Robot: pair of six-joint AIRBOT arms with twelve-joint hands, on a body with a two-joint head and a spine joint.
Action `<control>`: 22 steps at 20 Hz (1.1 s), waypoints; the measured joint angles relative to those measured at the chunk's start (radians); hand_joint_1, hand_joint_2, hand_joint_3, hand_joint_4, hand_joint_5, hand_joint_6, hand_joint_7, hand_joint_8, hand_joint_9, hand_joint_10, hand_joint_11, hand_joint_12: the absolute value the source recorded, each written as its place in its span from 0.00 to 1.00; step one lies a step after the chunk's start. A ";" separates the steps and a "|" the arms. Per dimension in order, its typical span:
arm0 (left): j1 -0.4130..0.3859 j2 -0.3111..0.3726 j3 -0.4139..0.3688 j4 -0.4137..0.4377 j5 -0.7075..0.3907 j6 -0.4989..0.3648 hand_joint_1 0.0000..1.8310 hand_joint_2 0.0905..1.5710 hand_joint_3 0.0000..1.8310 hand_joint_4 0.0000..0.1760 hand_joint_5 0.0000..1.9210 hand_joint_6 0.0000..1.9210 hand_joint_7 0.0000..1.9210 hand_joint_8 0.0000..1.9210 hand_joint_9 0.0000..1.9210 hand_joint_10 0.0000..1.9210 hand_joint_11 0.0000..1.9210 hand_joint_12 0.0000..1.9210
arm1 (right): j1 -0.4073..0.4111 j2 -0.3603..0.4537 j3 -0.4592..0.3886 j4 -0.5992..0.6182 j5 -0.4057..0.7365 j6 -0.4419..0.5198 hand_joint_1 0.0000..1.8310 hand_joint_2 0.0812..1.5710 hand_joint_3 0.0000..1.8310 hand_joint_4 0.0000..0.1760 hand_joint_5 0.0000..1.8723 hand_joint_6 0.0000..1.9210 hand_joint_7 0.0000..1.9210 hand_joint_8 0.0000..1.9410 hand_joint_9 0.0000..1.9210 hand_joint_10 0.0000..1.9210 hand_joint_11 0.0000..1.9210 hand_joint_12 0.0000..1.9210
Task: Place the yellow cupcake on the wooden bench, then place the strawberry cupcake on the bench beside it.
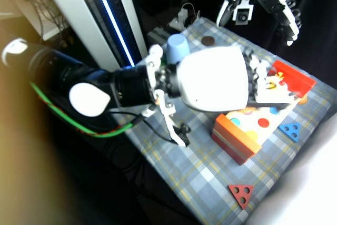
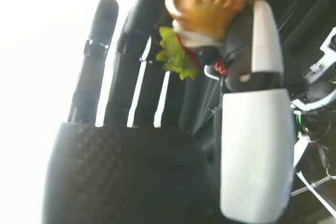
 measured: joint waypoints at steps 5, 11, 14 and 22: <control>0.000 0.000 0.000 0.004 0.012 -0.001 0.52 0.46 0.00 1.00 0.01 0.00 0.03 0.00 0.05 0.00 0.00 0.29 | 0.000 -0.058 0.056 0.002 -0.086 0.009 0.76 0.64 0.00 0.00 0.61 0.36 0.71 0.13 0.51 0.55 0.25 0.67; -0.007 -0.005 0.006 0.002 0.022 -0.002 0.51 0.47 0.00 1.00 0.00 0.00 0.02 0.00 0.04 0.00 0.00 0.26 | 0.000 -0.081 0.064 0.005 -0.111 0.023 0.68 0.65 0.00 0.07 0.63 0.31 0.57 0.45 0.48 0.44 0.25 0.81; -0.022 -0.006 0.006 0.022 0.032 -0.003 0.52 0.46 0.00 1.00 0.00 0.00 0.02 0.00 0.05 0.00 0.00 0.31 | -0.001 -0.084 0.065 0.006 -0.118 0.023 0.68 0.66 0.00 0.07 0.58 0.38 0.57 0.45 0.44 0.38 0.19 0.76; -0.028 -0.012 0.011 0.031 0.049 -0.003 0.53 0.45 0.00 1.00 0.00 0.00 0.00 0.00 0.00 0.00 0.00 0.00 | -0.008 -0.083 0.062 0.007 -0.118 0.037 0.50 0.61 0.00 0.63 0.21 0.00 0.24 0.00 0.18 0.02 0.00 0.42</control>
